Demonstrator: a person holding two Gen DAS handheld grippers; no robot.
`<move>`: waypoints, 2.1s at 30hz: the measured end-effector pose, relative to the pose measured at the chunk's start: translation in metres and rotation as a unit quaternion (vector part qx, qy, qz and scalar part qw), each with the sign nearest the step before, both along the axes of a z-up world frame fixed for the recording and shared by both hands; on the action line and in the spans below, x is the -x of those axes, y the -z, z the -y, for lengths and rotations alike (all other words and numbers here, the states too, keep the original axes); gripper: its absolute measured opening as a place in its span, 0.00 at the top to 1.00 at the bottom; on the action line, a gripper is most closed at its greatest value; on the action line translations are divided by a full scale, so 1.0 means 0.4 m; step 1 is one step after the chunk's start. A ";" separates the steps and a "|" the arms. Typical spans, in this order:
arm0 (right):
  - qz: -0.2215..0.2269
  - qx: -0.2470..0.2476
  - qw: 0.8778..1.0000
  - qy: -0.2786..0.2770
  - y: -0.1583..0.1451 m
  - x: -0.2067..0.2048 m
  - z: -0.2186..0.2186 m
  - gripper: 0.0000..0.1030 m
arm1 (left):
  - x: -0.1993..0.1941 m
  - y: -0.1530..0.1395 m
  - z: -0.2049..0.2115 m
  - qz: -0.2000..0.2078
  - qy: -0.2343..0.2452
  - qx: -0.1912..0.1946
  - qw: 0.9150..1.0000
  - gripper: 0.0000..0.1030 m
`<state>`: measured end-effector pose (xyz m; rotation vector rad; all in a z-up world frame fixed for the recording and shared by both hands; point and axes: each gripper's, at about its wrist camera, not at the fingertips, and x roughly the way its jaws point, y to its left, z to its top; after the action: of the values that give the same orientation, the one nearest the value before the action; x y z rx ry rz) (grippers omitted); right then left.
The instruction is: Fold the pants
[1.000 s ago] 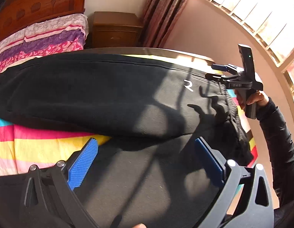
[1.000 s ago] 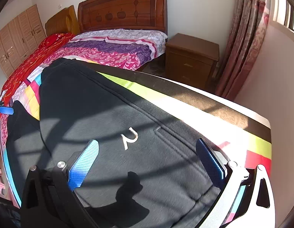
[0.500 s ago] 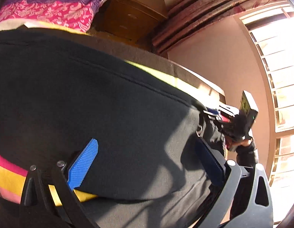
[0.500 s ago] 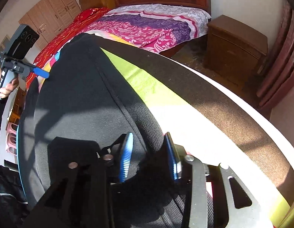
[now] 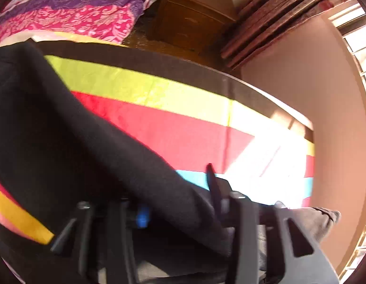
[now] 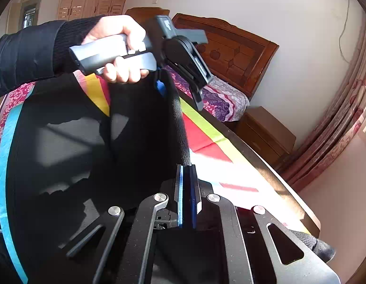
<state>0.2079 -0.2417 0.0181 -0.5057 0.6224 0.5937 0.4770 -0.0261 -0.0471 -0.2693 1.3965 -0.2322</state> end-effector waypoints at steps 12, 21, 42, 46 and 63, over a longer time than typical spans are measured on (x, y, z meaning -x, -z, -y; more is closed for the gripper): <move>-0.021 -0.146 0.978 0.148 0.010 0.240 0.060 0.14 | 0.475 -0.052 -0.113 0.221 0.026 -0.054 0.973 0.83; -0.157 -0.332 0.881 0.300 0.094 0.266 0.188 0.07 | 0.571 0.006 -0.142 0.241 -0.001 -0.038 0.970 0.81; -0.130 -0.339 0.793 0.490 0.182 0.175 0.362 0.61 | 0.562 0.022 -0.138 0.242 0.002 -0.017 0.970 0.81; -0.111 -0.353 0.798 0.475 0.160 0.207 0.367 0.77 | 0.568 0.001 -0.130 0.259 0.005 -0.028 0.965 0.82; -0.065 -0.381 0.817 0.427 -0.026 0.440 0.395 0.85 | 0.913 -0.059 -0.161 0.279 0.091 -0.062 0.954 0.83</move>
<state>0.0317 -0.3996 0.0285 0.5819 0.6098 -0.0259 0.1120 0.0384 -0.0237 0.0346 0.8667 -0.3423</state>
